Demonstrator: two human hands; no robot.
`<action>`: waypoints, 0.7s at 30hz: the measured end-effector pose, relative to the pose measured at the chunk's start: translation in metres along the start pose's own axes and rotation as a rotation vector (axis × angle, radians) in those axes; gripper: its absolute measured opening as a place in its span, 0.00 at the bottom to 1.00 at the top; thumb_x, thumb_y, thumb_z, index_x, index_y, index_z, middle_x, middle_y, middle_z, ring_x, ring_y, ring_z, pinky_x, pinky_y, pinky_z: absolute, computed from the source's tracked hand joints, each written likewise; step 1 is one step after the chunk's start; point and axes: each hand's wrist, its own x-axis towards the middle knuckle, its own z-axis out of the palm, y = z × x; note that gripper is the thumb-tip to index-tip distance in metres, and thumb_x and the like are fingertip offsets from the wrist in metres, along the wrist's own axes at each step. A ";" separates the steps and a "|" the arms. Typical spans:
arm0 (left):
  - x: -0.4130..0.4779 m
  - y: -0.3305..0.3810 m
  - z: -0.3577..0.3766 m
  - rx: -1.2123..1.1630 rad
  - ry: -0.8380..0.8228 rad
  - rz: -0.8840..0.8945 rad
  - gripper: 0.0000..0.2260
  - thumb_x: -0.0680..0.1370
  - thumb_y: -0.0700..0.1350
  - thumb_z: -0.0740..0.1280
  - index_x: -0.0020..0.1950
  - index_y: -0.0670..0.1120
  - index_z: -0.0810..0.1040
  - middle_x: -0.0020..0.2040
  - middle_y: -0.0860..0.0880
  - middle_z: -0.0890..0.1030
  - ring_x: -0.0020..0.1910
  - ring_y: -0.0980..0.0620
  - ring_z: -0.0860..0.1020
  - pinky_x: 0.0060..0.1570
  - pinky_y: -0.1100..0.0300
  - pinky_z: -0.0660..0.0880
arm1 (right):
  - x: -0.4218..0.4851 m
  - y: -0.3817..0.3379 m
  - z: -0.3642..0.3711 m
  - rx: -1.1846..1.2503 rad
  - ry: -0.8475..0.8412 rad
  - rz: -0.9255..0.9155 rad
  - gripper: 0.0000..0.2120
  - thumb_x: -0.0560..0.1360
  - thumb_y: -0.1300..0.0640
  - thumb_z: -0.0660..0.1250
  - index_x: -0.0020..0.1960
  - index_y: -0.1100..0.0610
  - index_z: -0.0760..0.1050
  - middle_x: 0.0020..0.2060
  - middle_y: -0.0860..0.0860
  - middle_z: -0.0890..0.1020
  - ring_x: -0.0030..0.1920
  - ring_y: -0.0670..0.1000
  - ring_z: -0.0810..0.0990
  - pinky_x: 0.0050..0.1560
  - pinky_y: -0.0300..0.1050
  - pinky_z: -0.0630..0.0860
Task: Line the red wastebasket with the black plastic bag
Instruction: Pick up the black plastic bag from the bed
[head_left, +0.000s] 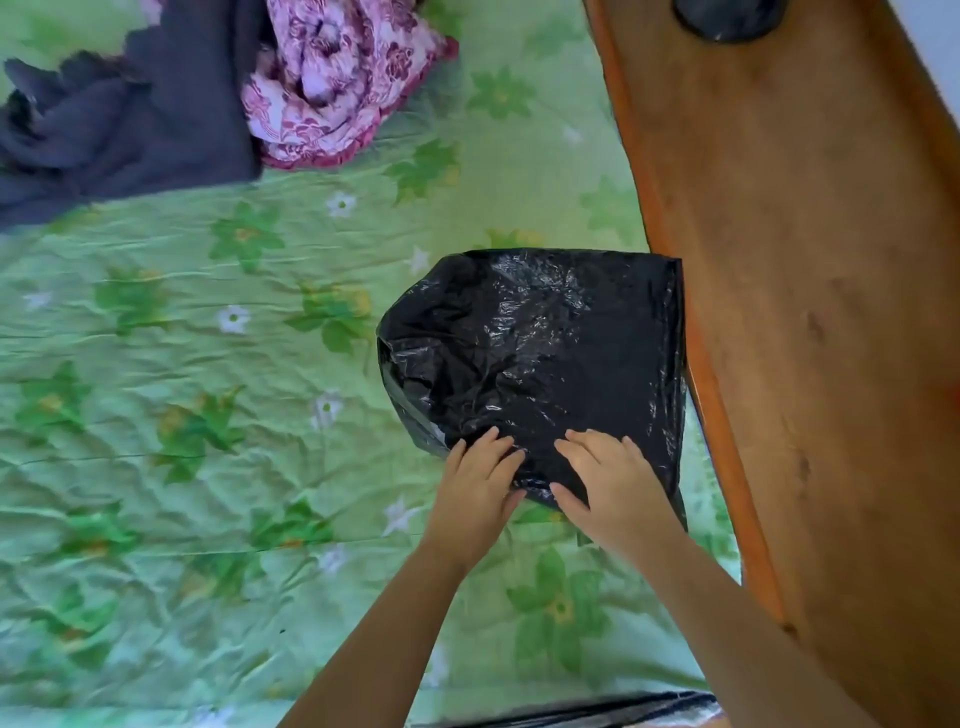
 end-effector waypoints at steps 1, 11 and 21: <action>0.000 -0.001 0.004 0.012 0.001 0.013 0.21 0.62 0.44 0.78 0.53 0.43 0.79 0.53 0.45 0.82 0.57 0.44 0.78 0.54 0.40 0.73 | -0.001 0.001 0.004 0.006 -0.004 0.007 0.21 0.65 0.57 0.75 0.56 0.62 0.77 0.54 0.59 0.81 0.57 0.59 0.78 0.57 0.66 0.70; 0.014 -0.008 0.026 -0.011 0.012 0.103 0.13 0.60 0.36 0.77 0.42 0.41 0.81 0.47 0.43 0.83 0.50 0.45 0.81 0.48 0.50 0.78 | -0.004 0.011 0.025 0.021 -0.043 0.044 0.22 0.73 0.52 0.67 0.64 0.58 0.71 0.62 0.54 0.75 0.65 0.54 0.70 0.67 0.58 0.60; 0.021 0.023 -0.014 -0.361 0.026 -0.055 0.03 0.72 0.35 0.68 0.43 0.40 0.79 0.44 0.45 0.83 0.44 0.47 0.80 0.46 0.56 0.75 | -0.007 0.002 -0.001 0.084 0.011 0.075 0.23 0.70 0.53 0.70 0.63 0.59 0.71 0.61 0.55 0.75 0.65 0.54 0.69 0.67 0.56 0.61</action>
